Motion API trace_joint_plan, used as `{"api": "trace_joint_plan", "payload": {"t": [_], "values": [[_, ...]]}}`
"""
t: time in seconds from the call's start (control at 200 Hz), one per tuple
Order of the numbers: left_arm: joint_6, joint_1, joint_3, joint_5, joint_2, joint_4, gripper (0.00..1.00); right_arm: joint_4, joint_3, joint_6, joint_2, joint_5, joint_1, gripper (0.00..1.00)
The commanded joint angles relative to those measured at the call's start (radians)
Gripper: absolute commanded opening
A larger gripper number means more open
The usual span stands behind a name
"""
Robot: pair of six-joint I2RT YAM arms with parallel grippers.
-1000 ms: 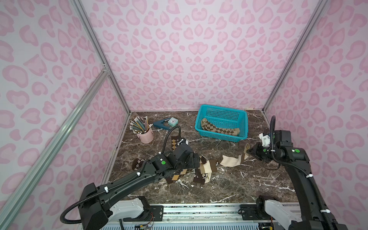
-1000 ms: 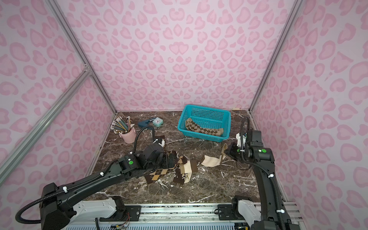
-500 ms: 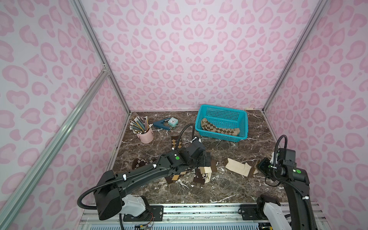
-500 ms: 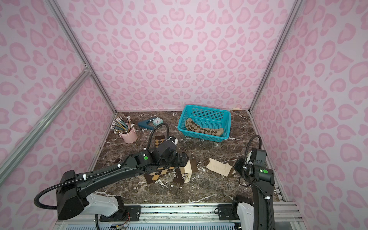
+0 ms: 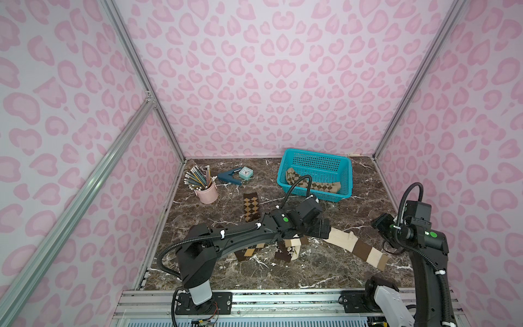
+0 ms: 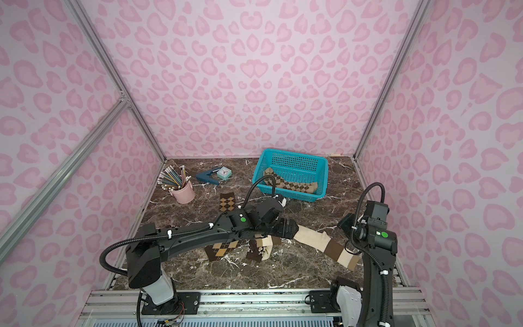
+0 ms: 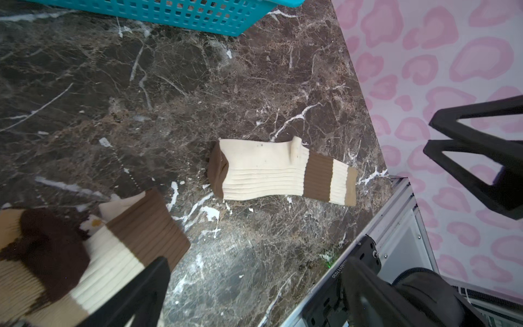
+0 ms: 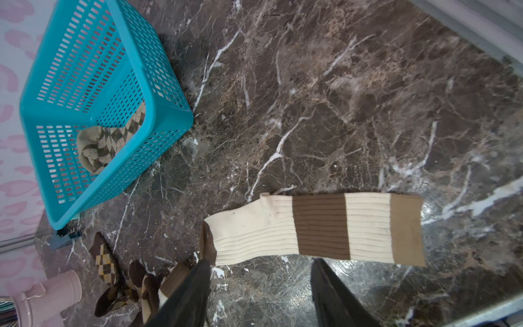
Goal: Place the socks together as a pair
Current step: Place the sock at the center of the board.
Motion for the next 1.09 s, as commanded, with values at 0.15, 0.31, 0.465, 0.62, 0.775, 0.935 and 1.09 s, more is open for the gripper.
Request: {"api": "trace_joint_plan", "payload": {"t": [0.15,0.31,0.465,0.62,0.775,0.935,1.09], "values": [[-0.025,0.092,-0.098,0.010,-0.125,0.098,0.98,0.109,-0.082,-0.007,0.090,-0.262,0.193,0.39],[-0.018,0.227,-0.218,-0.024,-0.353,0.013,0.96,0.297,-0.204,0.163,0.095,-0.183,0.453,0.31],[0.023,0.333,-0.289,-0.027,-0.483,-0.092,0.97,0.445,-0.288,0.227,0.130,-0.090,0.572,0.26],[0.024,0.411,-0.358,-0.006,-0.550,-0.110,0.97,0.567,-0.333,0.223,0.182,-0.025,0.586,0.22],[0.041,0.447,-0.346,-0.009,-0.564,-0.125,0.97,0.650,-0.333,0.184,0.300,-0.018,0.586,0.20],[0.044,0.451,-0.332,-0.006,-0.539,-0.129,0.97,0.701,-0.329,0.155,0.404,-0.037,0.595,0.19],[0.020,0.452,-0.353,0.001,-0.527,-0.103,0.97,0.738,-0.316,0.133,0.478,-0.084,0.611,0.19]]}}
